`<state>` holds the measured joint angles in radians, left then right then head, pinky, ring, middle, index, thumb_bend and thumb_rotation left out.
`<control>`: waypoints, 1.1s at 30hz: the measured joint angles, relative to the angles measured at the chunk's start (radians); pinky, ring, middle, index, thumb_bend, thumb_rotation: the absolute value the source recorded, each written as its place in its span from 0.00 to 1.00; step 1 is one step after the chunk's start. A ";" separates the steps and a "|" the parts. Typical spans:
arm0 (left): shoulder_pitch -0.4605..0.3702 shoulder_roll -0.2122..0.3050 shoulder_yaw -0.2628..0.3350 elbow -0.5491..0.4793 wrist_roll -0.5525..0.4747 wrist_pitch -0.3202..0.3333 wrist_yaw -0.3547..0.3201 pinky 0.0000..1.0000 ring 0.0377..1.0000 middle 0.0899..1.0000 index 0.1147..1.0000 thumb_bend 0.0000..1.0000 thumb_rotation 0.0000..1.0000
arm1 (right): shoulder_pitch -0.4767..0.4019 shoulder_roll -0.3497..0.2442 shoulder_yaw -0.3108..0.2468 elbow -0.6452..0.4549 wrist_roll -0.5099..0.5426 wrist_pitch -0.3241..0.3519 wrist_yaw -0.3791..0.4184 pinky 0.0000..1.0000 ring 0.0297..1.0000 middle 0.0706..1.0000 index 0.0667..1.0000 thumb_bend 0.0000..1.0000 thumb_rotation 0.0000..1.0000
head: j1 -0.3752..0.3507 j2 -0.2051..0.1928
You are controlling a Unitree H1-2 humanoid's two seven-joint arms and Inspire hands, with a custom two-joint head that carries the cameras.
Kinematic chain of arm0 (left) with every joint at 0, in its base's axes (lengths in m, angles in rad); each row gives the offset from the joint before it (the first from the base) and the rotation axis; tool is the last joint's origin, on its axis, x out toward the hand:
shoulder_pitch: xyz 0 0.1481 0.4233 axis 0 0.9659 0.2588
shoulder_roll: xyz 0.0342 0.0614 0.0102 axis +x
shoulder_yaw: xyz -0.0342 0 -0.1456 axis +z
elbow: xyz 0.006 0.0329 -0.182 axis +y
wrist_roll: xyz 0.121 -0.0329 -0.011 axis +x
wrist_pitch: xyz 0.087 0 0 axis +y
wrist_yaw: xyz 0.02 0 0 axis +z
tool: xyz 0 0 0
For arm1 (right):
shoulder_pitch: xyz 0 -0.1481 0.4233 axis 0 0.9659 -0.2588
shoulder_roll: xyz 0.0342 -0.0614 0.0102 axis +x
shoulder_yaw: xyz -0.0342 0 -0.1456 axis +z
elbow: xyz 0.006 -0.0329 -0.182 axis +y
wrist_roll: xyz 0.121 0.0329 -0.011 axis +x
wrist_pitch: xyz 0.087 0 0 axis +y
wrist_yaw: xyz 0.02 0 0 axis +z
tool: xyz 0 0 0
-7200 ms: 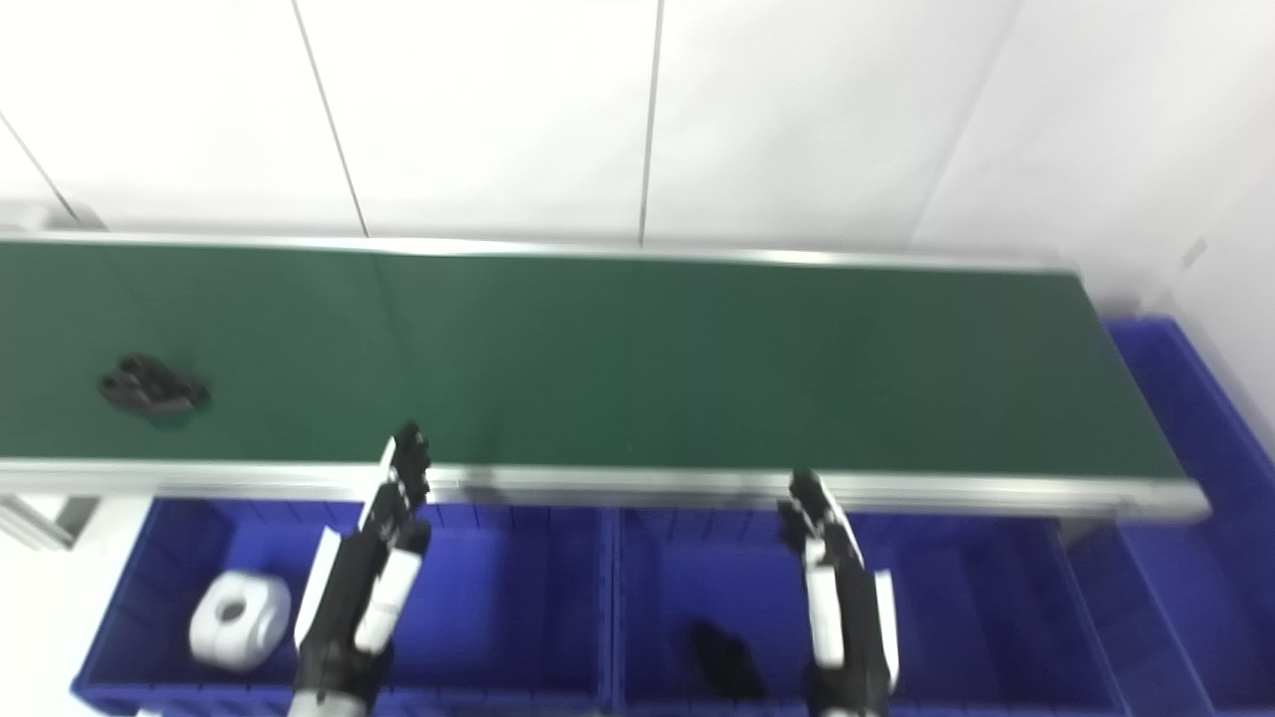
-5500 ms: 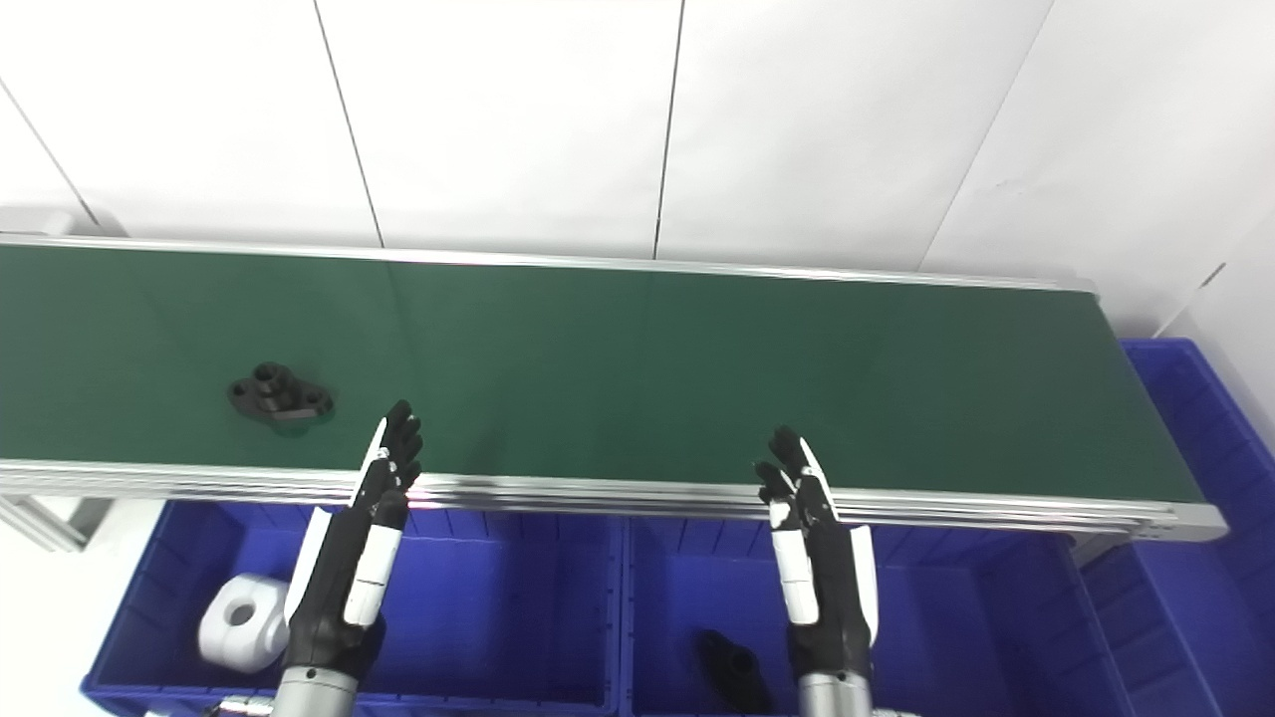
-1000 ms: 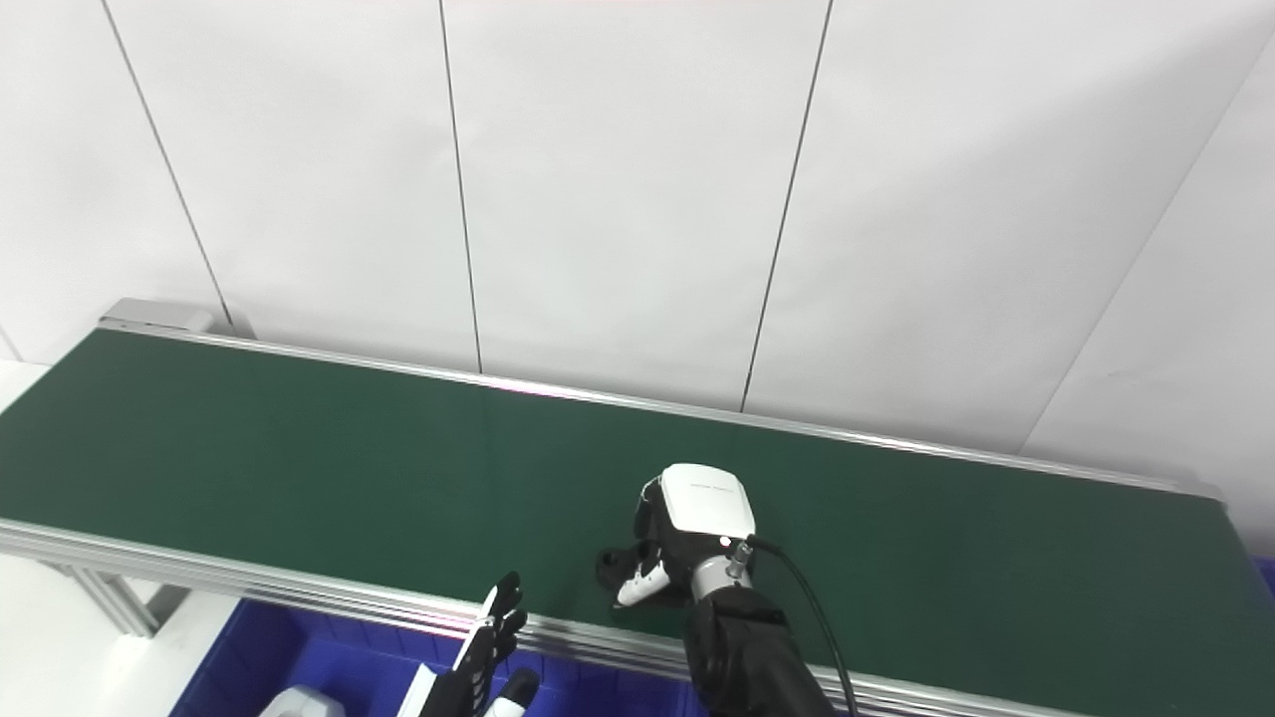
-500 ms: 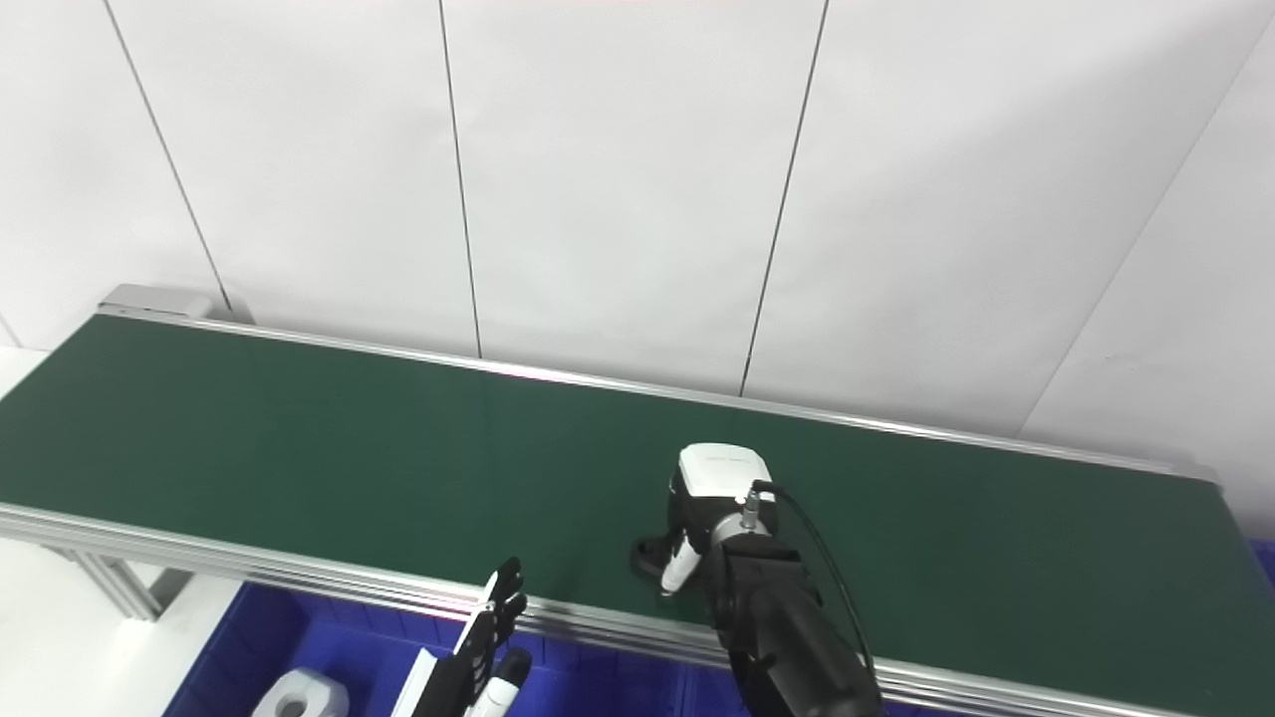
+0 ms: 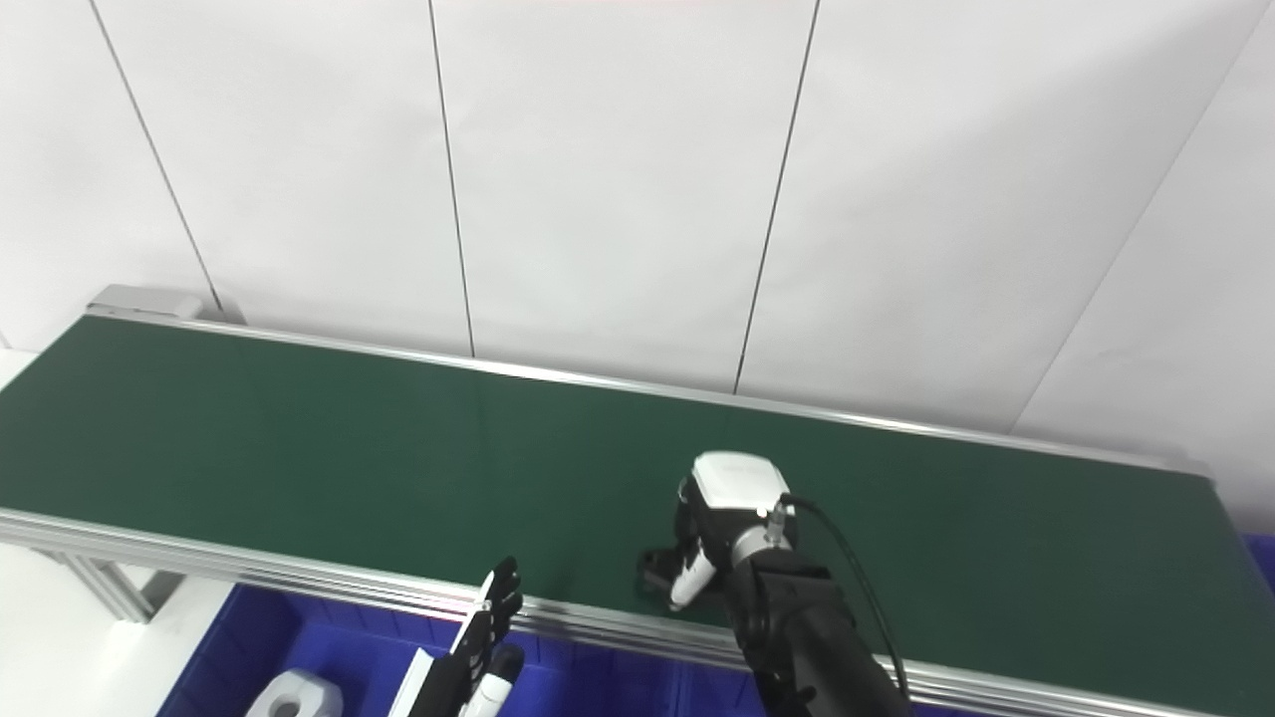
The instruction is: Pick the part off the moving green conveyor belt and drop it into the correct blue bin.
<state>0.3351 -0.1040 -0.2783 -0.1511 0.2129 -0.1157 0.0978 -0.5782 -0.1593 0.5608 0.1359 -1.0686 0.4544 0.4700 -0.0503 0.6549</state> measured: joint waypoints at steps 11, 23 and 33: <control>-0.001 -0.004 0.006 -0.099 -0.095 0.100 -0.048 1.00 1.00 1.00 1.00 0.60 1.00 | 0.079 -0.063 0.000 -0.223 -0.043 -0.001 0.070 0.26 0.33 0.38 0.49 0.52 0.00 | -0.143 0.063; -0.053 0.047 0.094 -0.161 -0.194 0.141 -0.101 1.00 1.00 1.00 1.00 0.62 0.96 | 0.242 -0.103 0.051 -0.335 -0.171 -0.014 0.213 0.21 0.27 0.37 0.48 0.52 0.00 | -0.327 0.164; -0.077 0.064 0.123 -0.227 -0.230 0.245 -0.125 1.00 1.00 1.00 1.00 0.61 0.95 | 0.401 -0.175 0.021 -0.356 -0.207 -0.074 0.238 0.18 0.23 0.41 0.46 0.52 0.00 | -0.344 0.189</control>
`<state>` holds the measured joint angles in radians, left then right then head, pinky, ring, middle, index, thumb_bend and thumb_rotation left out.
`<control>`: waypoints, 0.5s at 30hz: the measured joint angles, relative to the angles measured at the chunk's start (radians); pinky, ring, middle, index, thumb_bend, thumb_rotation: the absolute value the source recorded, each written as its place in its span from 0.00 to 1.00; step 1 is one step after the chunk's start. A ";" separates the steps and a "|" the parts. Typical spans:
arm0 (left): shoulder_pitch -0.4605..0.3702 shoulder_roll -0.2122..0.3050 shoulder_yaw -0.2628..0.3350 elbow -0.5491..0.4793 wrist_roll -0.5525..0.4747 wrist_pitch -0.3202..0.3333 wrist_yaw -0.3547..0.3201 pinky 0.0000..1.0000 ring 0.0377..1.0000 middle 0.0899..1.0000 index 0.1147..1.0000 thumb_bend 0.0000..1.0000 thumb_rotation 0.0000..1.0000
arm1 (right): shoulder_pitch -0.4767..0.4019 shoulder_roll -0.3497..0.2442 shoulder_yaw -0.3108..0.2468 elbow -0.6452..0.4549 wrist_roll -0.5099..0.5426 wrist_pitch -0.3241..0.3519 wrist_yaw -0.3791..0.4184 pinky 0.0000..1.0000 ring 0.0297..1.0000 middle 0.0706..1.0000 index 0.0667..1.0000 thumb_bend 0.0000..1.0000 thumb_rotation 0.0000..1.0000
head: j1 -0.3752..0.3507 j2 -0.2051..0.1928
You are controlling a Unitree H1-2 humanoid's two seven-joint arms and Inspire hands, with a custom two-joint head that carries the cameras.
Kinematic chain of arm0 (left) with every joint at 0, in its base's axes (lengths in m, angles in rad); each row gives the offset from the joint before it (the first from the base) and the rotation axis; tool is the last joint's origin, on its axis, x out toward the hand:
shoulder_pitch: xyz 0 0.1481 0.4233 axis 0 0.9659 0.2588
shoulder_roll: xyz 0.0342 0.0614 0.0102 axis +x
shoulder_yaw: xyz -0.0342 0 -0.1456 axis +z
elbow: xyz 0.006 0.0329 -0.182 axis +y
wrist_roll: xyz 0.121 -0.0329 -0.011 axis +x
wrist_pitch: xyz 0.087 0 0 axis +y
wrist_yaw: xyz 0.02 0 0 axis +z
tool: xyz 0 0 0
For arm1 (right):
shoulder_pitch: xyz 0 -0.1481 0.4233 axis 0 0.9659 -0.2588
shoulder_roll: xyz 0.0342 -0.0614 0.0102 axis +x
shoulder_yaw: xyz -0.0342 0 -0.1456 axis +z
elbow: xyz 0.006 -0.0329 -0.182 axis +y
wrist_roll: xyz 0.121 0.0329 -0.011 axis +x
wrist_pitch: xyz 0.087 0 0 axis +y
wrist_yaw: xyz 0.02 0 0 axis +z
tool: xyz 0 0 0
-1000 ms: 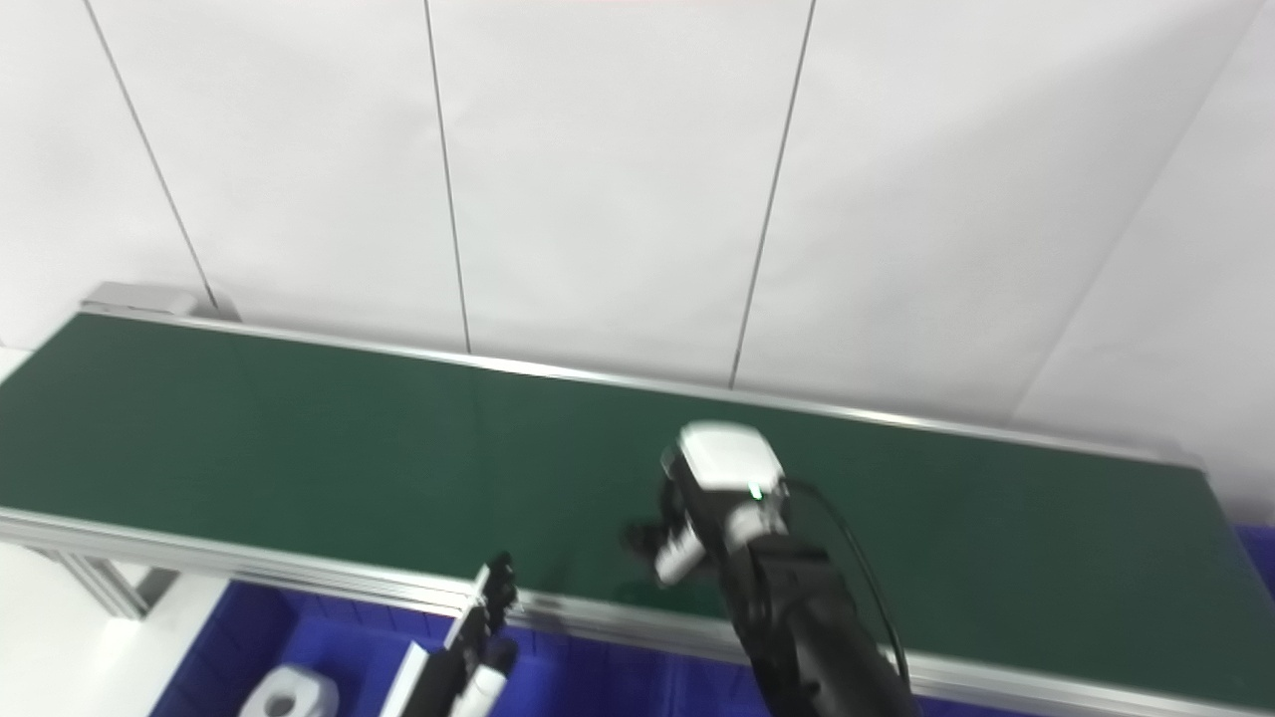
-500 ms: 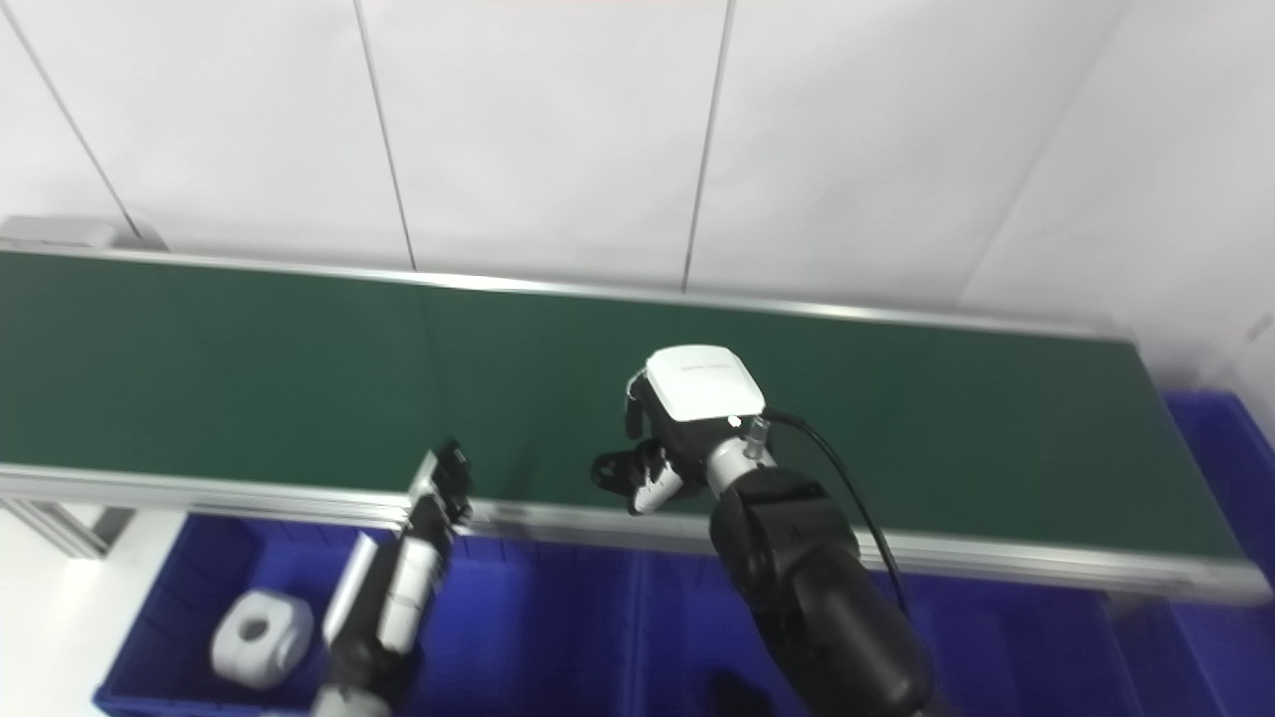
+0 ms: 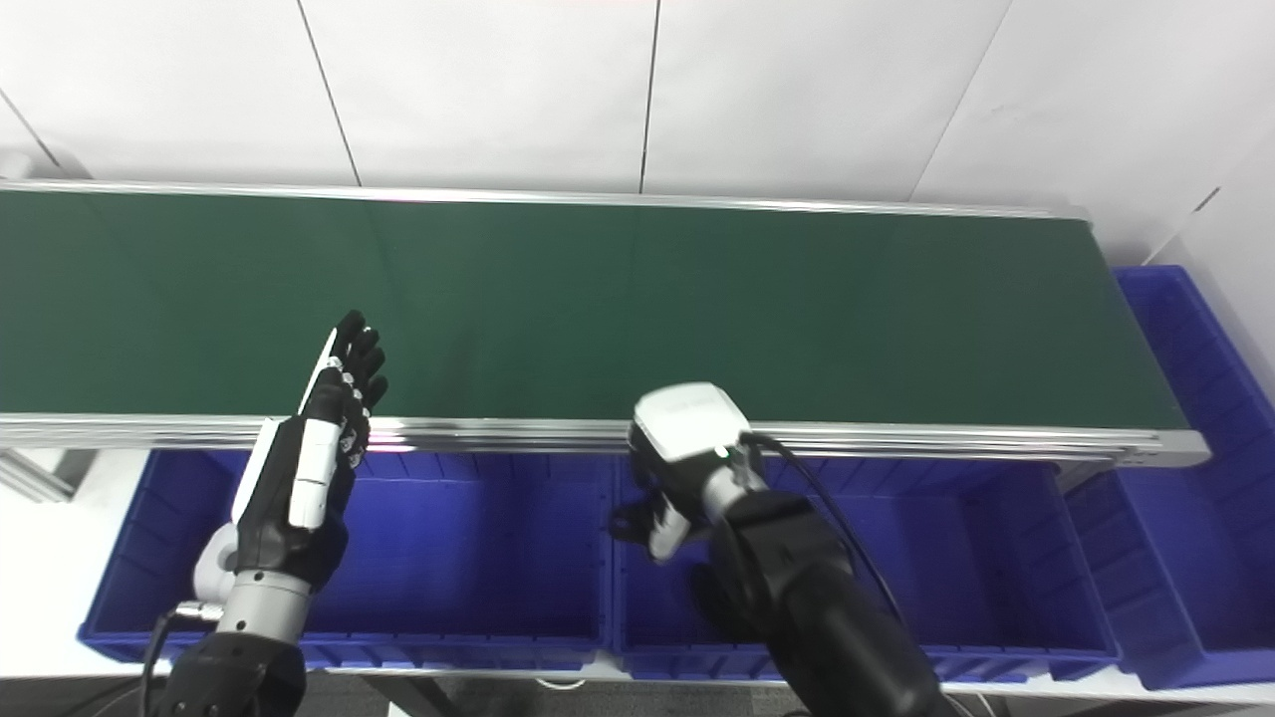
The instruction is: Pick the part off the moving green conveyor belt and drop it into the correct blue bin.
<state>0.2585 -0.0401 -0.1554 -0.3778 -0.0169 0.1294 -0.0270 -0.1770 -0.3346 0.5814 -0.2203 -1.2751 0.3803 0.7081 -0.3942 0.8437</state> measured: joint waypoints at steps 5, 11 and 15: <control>-0.001 0.003 0.003 -0.019 0.000 0.036 -0.008 1.00 1.00 1.00 1.00 0.63 0.95 | 0.015 -0.024 -0.019 0.008 -0.016 -0.007 0.030 0.19 0.24 0.37 0.47 0.52 0.00 | -0.002 0.000; 0.000 0.003 0.006 -0.022 0.000 0.040 -0.014 1.00 1.00 1.00 1.00 0.63 0.95 | 0.013 -0.031 -0.030 0.051 -0.021 -0.035 0.040 0.25 0.31 0.44 0.46 0.53 0.01 | 0.006 -0.008; 0.000 0.003 0.005 -0.021 0.000 0.040 -0.015 1.00 1.00 1.00 1.00 0.63 0.95 | 0.013 -0.046 -0.035 0.052 -0.043 -0.045 0.031 0.42 0.53 0.61 0.62 0.91 0.47 | 0.015 -0.009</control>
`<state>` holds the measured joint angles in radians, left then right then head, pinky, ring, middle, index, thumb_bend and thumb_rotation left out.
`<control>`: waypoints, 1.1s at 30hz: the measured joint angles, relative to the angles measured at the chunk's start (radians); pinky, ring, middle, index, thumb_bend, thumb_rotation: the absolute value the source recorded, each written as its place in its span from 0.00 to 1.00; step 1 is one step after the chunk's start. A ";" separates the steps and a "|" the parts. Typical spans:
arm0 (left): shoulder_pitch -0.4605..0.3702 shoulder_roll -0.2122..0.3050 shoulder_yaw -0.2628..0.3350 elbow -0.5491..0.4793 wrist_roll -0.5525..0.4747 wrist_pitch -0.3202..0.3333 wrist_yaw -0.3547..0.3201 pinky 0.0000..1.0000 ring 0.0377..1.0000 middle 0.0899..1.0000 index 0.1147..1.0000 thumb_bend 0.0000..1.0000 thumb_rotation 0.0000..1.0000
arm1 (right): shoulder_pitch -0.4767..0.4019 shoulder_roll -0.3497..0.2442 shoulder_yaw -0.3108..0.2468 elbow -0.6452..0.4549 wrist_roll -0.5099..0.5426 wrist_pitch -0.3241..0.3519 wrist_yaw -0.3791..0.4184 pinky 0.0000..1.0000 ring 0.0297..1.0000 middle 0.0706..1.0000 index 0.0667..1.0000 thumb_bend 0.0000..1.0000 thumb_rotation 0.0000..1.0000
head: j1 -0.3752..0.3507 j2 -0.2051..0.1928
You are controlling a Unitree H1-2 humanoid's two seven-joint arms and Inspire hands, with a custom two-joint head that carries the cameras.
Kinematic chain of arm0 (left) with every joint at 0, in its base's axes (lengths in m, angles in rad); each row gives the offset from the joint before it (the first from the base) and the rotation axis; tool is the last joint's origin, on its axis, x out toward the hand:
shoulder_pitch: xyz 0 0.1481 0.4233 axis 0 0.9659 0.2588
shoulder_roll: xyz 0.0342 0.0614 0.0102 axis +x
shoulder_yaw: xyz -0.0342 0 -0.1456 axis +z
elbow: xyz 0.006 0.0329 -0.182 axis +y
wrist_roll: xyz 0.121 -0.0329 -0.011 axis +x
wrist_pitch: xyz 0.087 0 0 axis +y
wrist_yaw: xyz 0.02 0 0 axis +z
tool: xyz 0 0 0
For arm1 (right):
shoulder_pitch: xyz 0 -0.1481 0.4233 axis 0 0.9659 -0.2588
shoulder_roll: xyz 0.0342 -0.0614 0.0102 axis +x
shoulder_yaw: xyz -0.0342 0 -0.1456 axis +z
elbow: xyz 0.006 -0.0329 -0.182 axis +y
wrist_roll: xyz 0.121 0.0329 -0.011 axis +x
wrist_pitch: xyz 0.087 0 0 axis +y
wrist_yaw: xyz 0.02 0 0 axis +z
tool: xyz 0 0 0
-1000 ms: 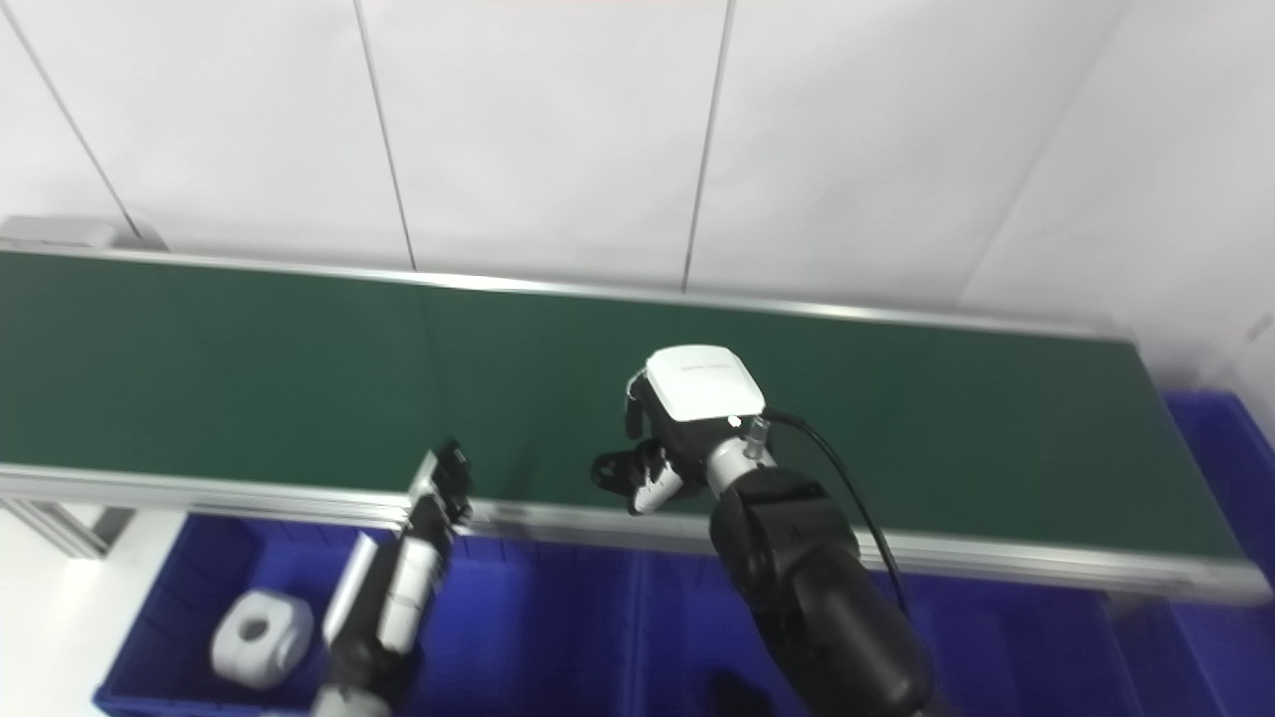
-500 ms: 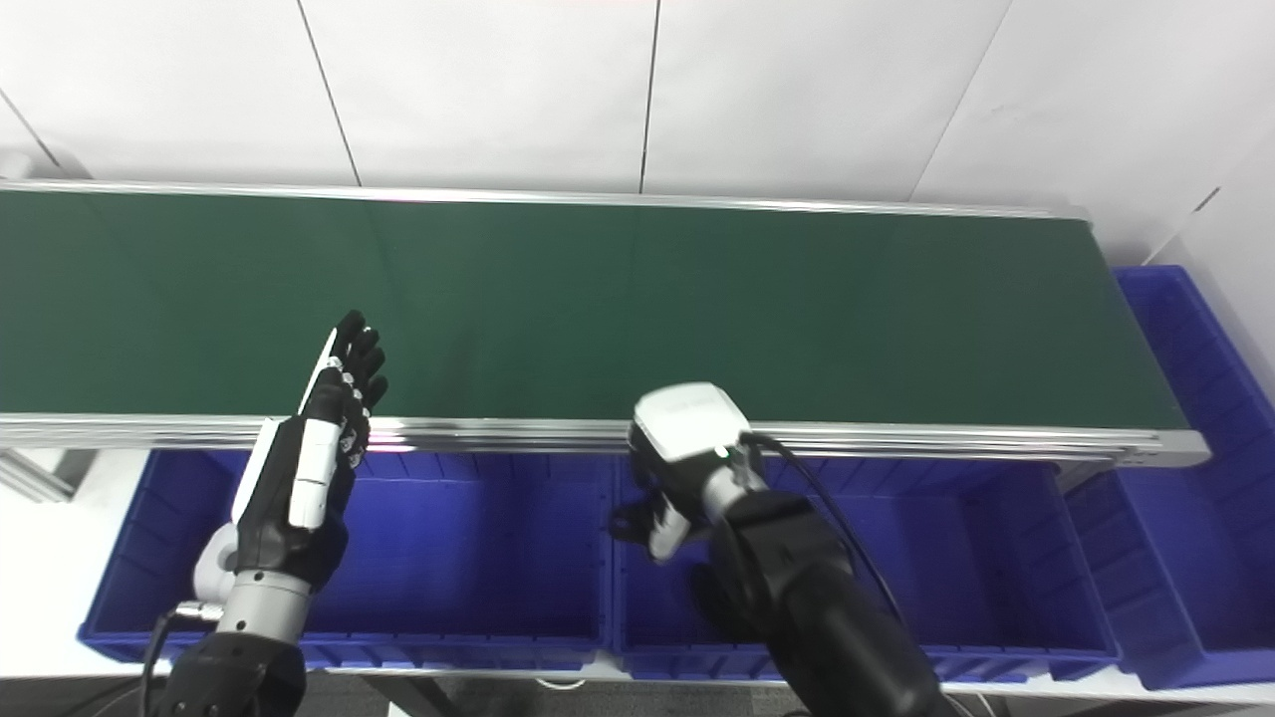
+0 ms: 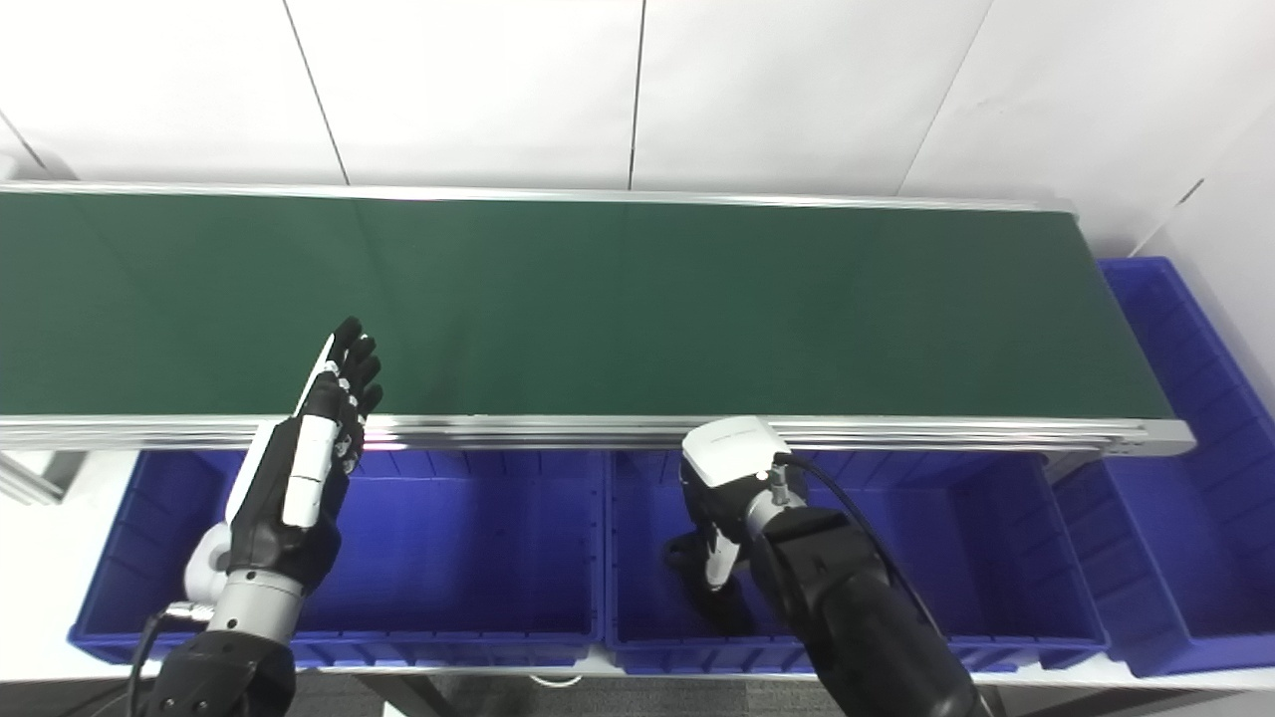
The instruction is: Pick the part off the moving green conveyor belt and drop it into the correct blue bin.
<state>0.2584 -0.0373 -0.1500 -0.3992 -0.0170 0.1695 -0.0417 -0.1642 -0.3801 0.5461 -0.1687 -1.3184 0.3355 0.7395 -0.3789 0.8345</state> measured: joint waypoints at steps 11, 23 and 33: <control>0.001 -0.015 -0.006 0.030 0.000 -0.018 -0.002 1.00 1.00 1.00 1.00 0.59 0.95 | 0.011 0.002 -0.047 -0.013 0.014 -0.001 -0.003 0.52 0.72 0.81 0.81 1.00 0.85 | 0.031 -0.015; 0.012 -0.025 -0.018 0.066 0.009 -0.086 0.000 1.00 1.00 1.00 1.00 0.58 0.96 | 0.152 0.072 -0.256 -0.336 0.392 -0.038 -0.100 0.51 0.65 0.74 0.77 1.00 1.00 | 0.130 -0.072; 0.038 -0.053 -0.056 0.144 0.123 -0.171 0.039 1.00 0.99 1.00 1.00 0.63 1.00 | 0.427 0.384 -0.507 -0.282 0.922 -0.181 -0.475 0.71 0.76 0.80 0.82 0.96 1.00 | 0.230 -0.161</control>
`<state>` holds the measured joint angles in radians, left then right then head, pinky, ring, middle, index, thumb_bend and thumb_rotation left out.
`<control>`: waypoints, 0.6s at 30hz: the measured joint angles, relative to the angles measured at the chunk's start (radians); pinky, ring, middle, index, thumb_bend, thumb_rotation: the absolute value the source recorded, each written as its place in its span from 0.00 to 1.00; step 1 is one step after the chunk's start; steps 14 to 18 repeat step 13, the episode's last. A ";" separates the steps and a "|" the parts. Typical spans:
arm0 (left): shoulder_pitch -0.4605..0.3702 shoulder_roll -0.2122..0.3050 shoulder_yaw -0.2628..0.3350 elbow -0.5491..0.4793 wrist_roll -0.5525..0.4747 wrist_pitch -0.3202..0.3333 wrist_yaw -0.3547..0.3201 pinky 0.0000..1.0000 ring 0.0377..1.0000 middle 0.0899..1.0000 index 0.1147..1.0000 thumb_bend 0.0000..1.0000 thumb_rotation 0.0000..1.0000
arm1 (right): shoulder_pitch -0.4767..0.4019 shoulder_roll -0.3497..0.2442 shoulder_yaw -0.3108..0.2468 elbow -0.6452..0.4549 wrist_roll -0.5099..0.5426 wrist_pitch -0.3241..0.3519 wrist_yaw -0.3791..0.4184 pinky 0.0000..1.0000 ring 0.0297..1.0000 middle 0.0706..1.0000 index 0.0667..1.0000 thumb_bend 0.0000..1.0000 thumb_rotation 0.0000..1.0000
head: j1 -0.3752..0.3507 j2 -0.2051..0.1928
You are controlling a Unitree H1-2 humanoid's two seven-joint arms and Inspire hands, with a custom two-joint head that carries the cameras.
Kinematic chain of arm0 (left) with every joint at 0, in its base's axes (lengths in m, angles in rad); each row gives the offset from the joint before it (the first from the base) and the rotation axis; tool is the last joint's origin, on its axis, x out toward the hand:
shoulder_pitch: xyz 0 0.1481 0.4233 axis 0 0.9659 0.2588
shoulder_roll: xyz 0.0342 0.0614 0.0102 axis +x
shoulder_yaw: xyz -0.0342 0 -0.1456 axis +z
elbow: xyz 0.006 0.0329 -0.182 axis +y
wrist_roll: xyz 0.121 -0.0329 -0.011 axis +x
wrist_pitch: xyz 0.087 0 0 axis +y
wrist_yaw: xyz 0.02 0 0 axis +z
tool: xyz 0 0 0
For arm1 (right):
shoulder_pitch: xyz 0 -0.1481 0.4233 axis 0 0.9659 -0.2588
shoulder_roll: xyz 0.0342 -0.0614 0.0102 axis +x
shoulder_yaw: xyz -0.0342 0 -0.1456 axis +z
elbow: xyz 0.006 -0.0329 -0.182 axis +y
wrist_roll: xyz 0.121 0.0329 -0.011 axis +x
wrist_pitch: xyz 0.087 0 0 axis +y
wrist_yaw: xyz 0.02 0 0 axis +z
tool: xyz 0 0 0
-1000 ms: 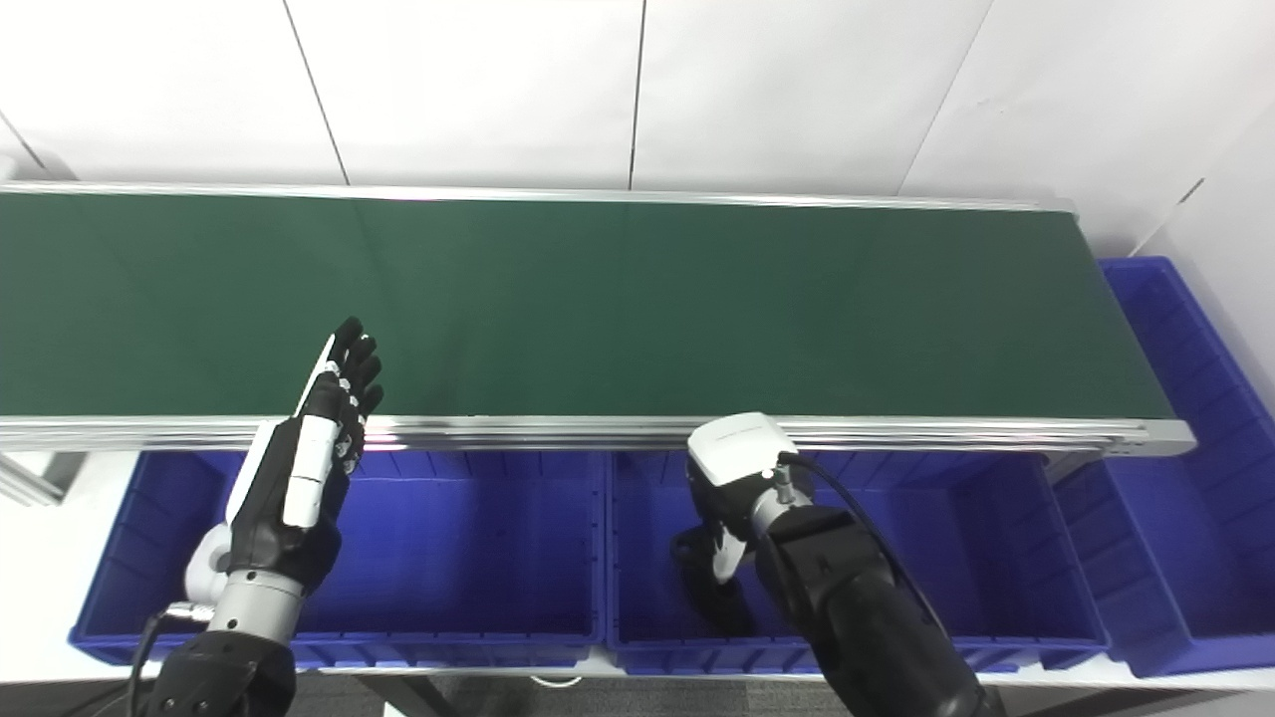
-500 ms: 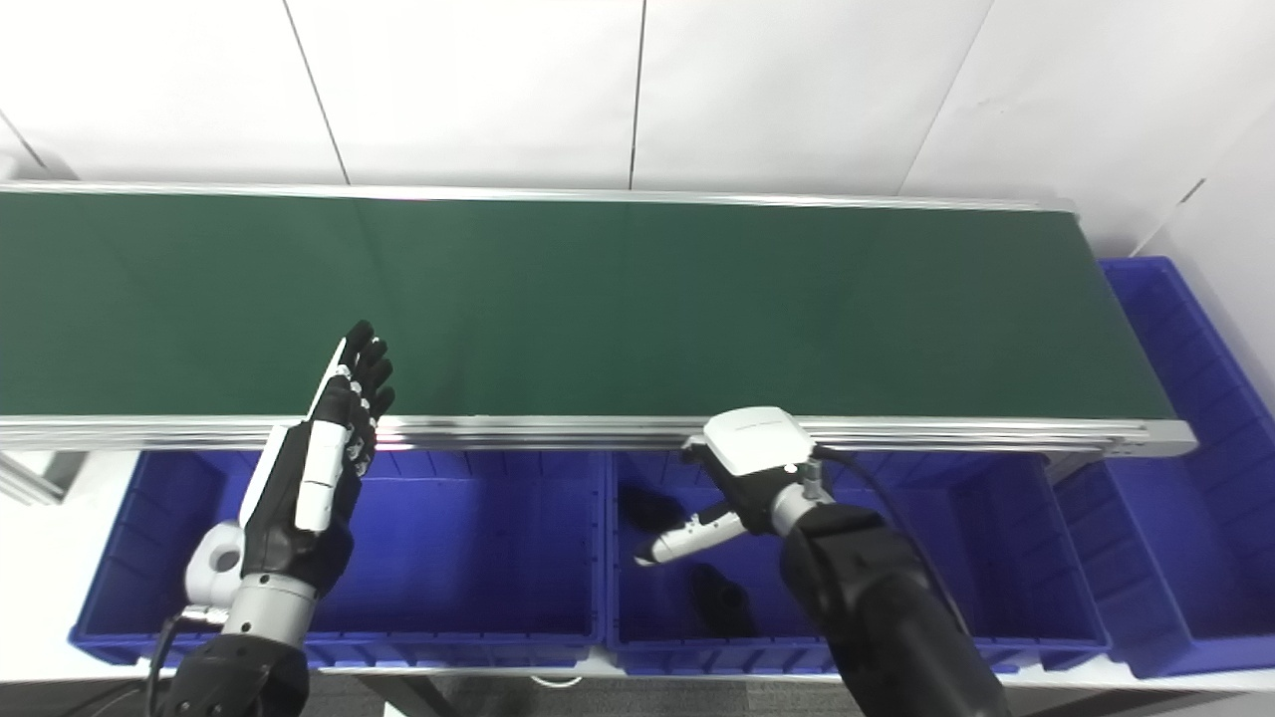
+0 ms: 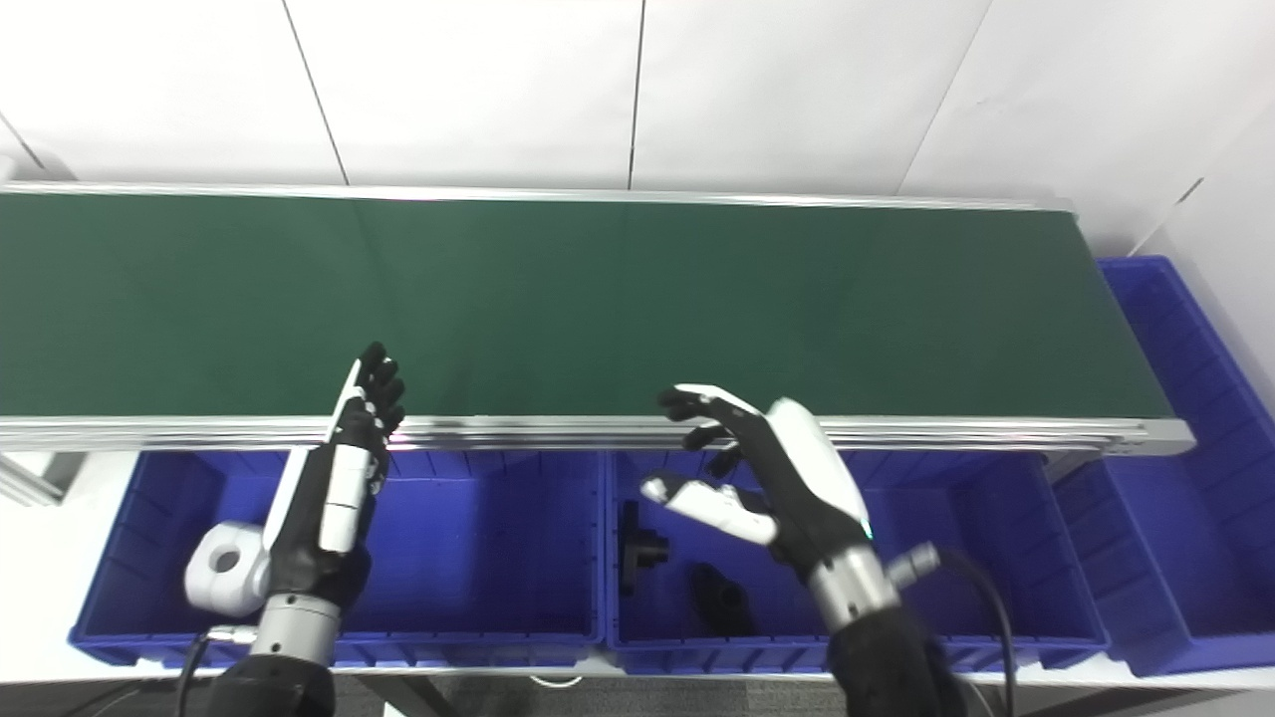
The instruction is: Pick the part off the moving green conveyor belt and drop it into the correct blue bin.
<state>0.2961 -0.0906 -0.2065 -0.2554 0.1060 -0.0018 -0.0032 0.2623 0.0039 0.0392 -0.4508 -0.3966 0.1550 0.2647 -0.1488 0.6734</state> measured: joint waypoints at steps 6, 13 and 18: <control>0.018 0.003 -0.012 0.053 0.037 -0.102 0.006 1.00 0.99 1.00 1.00 0.66 0.98 | 0.004 0.097 -0.147 0.209 0.285 -0.189 -0.201 0.79 0.81 0.85 0.89 0.89 1.00 | 0.043 -0.080; 0.017 0.001 -0.008 0.099 0.058 -0.169 0.024 1.00 0.99 1.00 1.00 0.67 0.96 | -0.013 0.101 -0.167 0.327 0.426 -0.275 -0.242 0.81 0.85 0.90 0.95 0.90 1.00 | 0.061 -0.133; 0.017 0.001 -0.008 0.099 0.058 -0.169 0.024 1.00 0.99 1.00 1.00 0.67 0.96 | -0.013 0.101 -0.167 0.327 0.426 -0.275 -0.242 0.81 0.85 0.90 0.95 0.90 1.00 | 0.061 -0.133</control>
